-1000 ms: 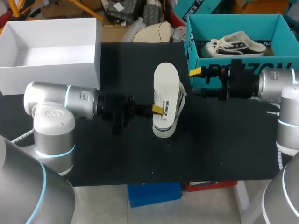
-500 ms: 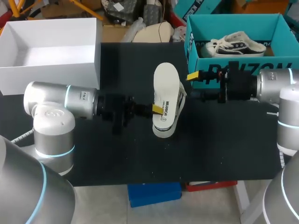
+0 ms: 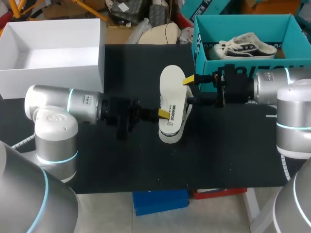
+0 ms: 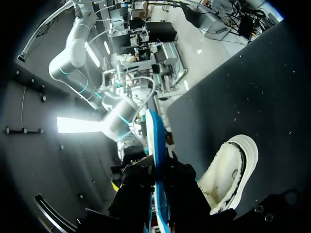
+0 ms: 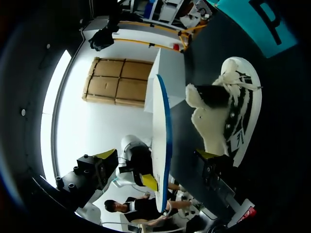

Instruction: Take the shoe out of the shoebox, open the shoe tongue, remove and reinsert the insole, then place the shoe into the shoebox

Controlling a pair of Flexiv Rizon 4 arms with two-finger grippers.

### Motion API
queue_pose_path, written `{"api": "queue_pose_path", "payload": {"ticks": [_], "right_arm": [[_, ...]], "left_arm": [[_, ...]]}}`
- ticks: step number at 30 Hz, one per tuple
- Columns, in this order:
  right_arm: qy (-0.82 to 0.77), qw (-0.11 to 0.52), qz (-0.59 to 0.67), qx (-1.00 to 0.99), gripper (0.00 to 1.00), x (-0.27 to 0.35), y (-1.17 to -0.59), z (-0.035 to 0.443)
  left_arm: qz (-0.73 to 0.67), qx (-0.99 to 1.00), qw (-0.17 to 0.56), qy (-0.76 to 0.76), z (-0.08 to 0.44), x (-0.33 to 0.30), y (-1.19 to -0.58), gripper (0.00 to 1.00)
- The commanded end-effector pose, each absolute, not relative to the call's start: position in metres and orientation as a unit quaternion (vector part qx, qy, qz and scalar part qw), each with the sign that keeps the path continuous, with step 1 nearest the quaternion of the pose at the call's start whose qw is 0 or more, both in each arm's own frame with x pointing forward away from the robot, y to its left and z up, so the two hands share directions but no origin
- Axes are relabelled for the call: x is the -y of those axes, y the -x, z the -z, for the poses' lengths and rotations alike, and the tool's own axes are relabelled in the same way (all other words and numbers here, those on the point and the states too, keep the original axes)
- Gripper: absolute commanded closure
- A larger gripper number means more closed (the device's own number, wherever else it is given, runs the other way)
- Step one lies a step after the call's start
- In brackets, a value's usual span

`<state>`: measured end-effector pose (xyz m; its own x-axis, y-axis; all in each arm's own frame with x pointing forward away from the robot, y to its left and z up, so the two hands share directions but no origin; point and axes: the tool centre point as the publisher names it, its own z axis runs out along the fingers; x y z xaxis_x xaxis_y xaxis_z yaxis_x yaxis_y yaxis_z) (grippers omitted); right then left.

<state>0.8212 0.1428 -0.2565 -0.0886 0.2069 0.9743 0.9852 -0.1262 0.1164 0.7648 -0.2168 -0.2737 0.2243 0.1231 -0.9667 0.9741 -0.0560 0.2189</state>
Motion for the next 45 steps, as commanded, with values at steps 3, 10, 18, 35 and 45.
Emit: {"api": "queue_pose_path", "payload": {"ticks": [3, 10, 18, 35, 45], "right_arm": [[0.548, 0.391, 0.513, 0.532, 0.17, -0.166, -0.831, 0.273], [0.548, 0.392, 0.516, 0.530, 0.43, -0.168, -0.834, 0.275], [0.549, 0.393, 0.514, 0.529, 0.55, -0.168, -0.835, 0.278], [0.554, 0.384, 0.511, 0.534, 1.00, -0.169, -0.835, 0.276], [0.554, 0.384, 0.511, 0.534, 1.00, -0.169, -0.835, 0.276]], "left_arm": [[0.416, -0.463, 0.509, -0.595, 0.273, 0.218, -0.764, 1.00], [0.416, -0.463, 0.509, -0.595, 0.273, 0.218, -0.764, 1.00], [0.416, -0.463, 0.509, -0.595, 0.273, 0.218, -0.764, 1.00], [0.416, -0.463, 0.509, -0.595, 0.273, 0.218, -0.764, 1.00], [0.349, -0.534, 0.466, -0.614, 0.272, 0.195, -0.769, 0.00]]}}
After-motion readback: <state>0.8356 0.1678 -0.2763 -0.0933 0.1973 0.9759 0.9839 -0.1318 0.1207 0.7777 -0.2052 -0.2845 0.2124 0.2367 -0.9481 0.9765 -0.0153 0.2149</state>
